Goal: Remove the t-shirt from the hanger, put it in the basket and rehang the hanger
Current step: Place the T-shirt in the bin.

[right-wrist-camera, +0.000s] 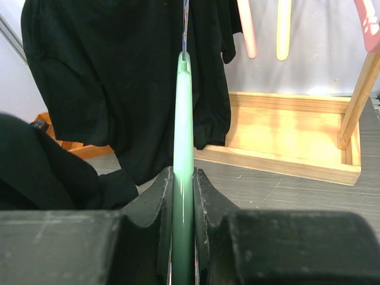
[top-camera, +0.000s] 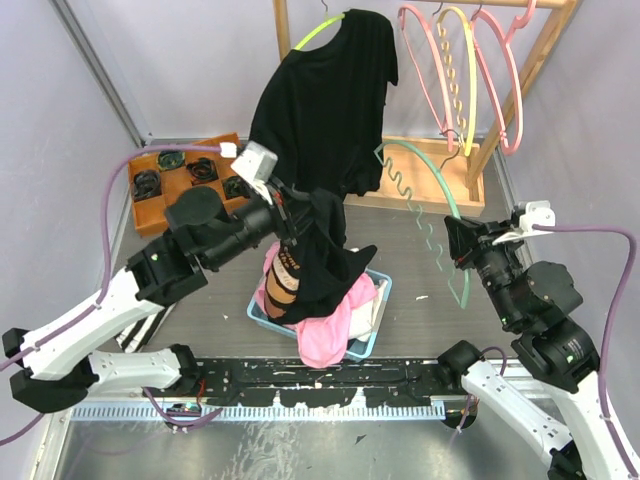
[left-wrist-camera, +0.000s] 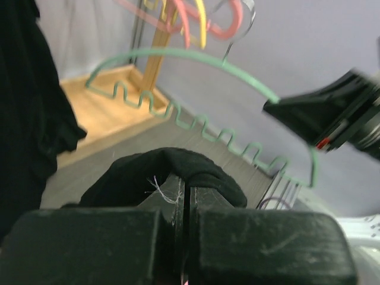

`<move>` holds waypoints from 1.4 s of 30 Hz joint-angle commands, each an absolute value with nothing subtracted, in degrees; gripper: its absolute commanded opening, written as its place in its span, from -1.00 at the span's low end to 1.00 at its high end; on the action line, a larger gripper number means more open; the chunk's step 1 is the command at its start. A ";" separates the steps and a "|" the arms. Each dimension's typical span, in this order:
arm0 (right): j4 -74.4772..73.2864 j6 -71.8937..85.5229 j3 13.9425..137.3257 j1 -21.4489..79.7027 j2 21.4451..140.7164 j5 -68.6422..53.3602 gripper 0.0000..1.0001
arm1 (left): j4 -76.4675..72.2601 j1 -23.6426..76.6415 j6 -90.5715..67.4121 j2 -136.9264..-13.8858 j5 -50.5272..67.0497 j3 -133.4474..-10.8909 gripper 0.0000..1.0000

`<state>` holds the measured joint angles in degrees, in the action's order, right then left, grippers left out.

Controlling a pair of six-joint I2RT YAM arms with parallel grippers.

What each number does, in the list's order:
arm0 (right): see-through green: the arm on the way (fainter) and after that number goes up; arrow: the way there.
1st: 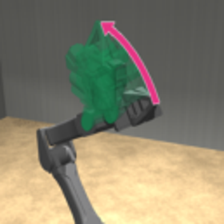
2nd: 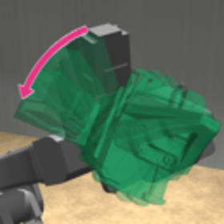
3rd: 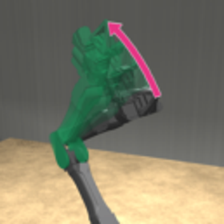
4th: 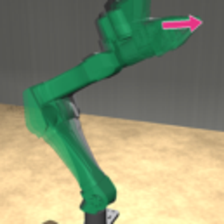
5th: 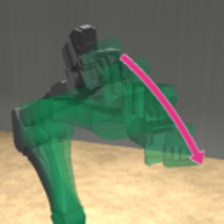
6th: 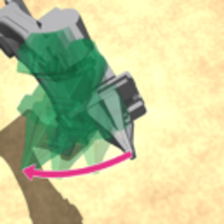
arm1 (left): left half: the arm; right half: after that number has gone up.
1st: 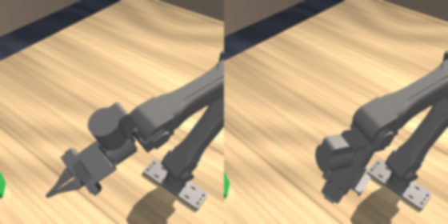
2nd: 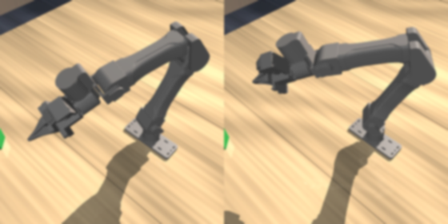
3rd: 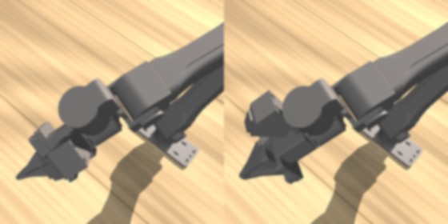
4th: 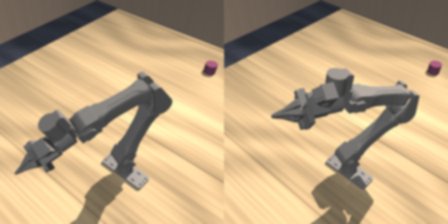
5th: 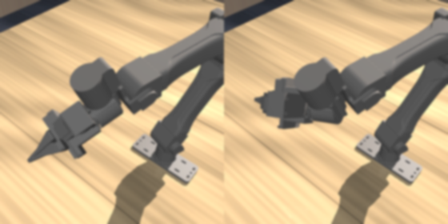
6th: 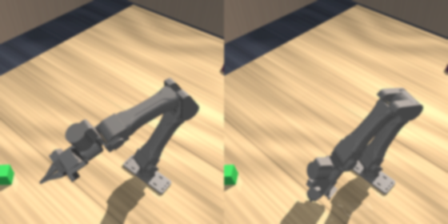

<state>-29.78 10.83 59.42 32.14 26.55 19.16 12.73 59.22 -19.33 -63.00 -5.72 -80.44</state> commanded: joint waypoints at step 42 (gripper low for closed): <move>-6.44 4.54 69.10 32.10 48.15 21.17 -0.99 | 12.82 68.55 -29.46 -73.27 -15.94 -43.72 -0.89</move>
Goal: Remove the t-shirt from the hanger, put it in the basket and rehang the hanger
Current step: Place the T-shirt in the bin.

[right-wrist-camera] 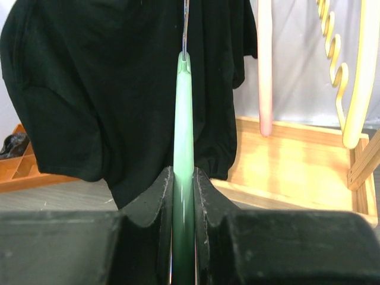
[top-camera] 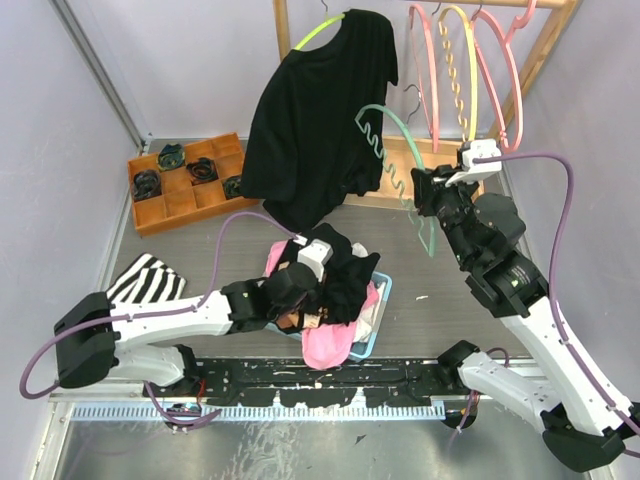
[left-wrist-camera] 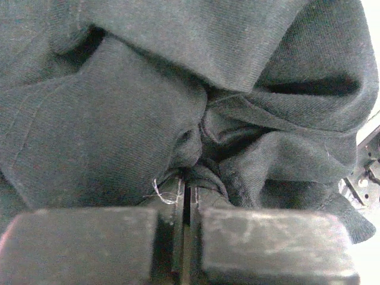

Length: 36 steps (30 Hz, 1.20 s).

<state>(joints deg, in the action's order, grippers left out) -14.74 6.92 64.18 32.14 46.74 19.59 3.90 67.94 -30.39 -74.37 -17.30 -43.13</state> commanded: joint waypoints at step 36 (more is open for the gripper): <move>-0.54 -4.05 82.06 32.04 61.95 27.05 -0.99 | 22.64 68.99 -22.57 -41.44 -19.16 -48.01 0.68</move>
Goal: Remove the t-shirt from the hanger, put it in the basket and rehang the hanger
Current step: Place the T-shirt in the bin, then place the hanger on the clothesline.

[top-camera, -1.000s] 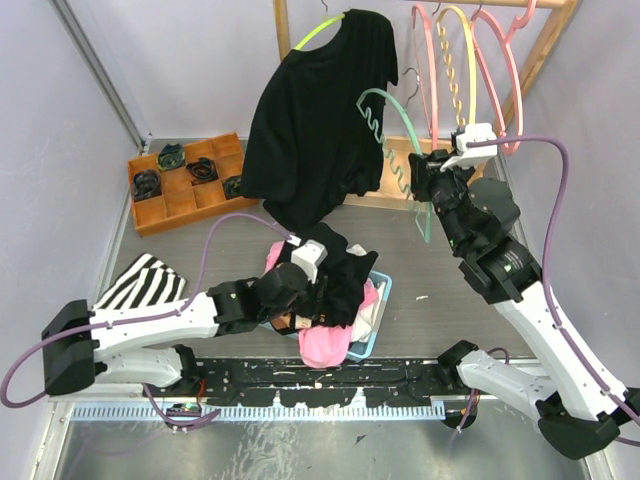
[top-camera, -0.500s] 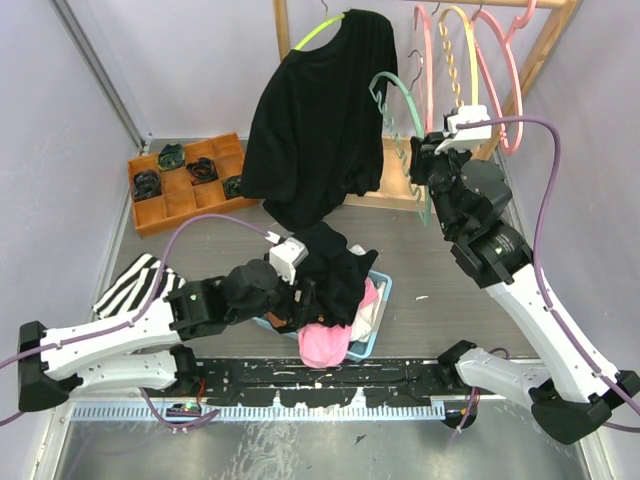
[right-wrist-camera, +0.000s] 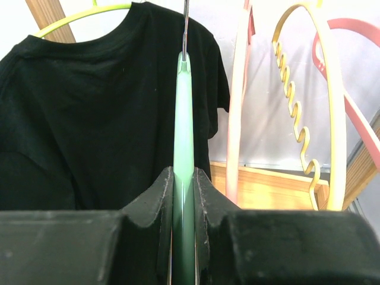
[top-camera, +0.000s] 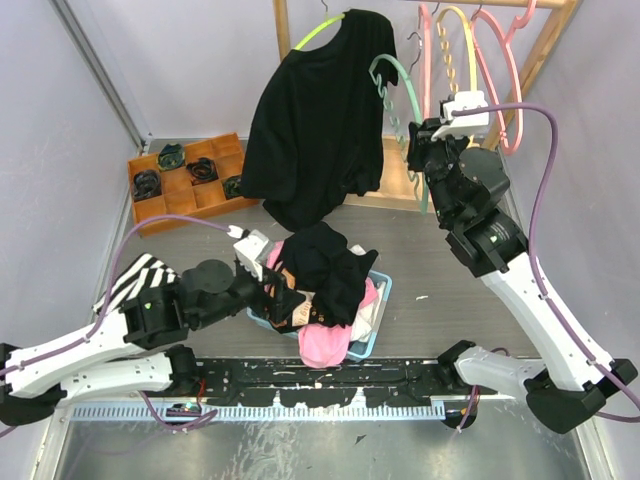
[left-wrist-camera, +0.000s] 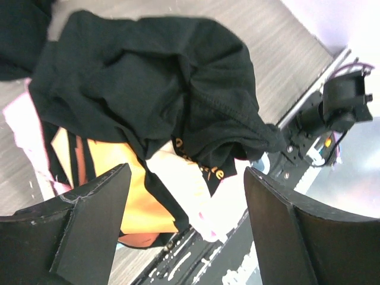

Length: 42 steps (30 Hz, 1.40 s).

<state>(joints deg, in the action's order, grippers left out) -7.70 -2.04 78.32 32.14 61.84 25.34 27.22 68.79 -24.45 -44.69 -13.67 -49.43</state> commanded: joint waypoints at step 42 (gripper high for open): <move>2.52 -1.31 101.43 19.09 81.58 15.47 -0.99 | 9.70 68.99 -16.26 -36.68 -36.46 -46.42 0.96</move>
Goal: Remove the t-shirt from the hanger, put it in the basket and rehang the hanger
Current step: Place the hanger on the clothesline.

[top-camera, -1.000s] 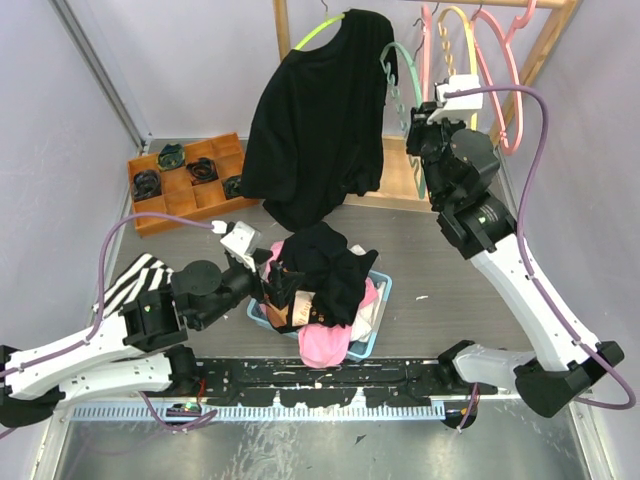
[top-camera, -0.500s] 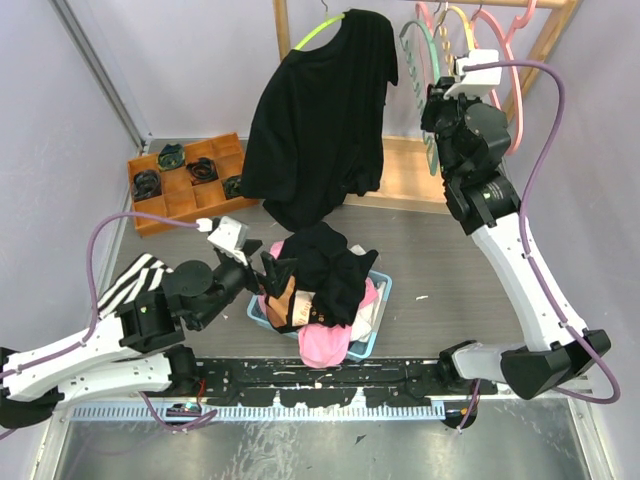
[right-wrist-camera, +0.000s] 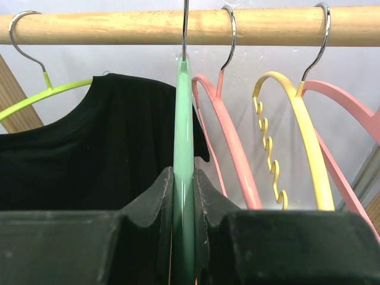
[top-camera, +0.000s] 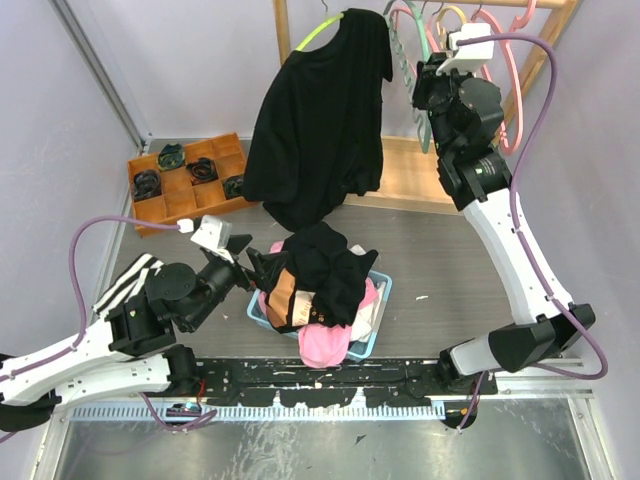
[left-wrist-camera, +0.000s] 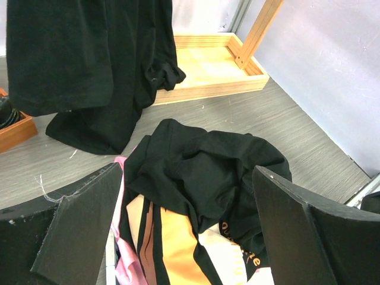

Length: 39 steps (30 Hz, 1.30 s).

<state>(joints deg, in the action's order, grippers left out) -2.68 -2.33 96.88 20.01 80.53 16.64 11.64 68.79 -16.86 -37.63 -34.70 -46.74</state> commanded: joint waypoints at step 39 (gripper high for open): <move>-3.94 2.68 102.33 23.62 76.30 14.31 0.46 | 9.43 68.93 -7.12 -39.60 -43.42 -54.63 0.96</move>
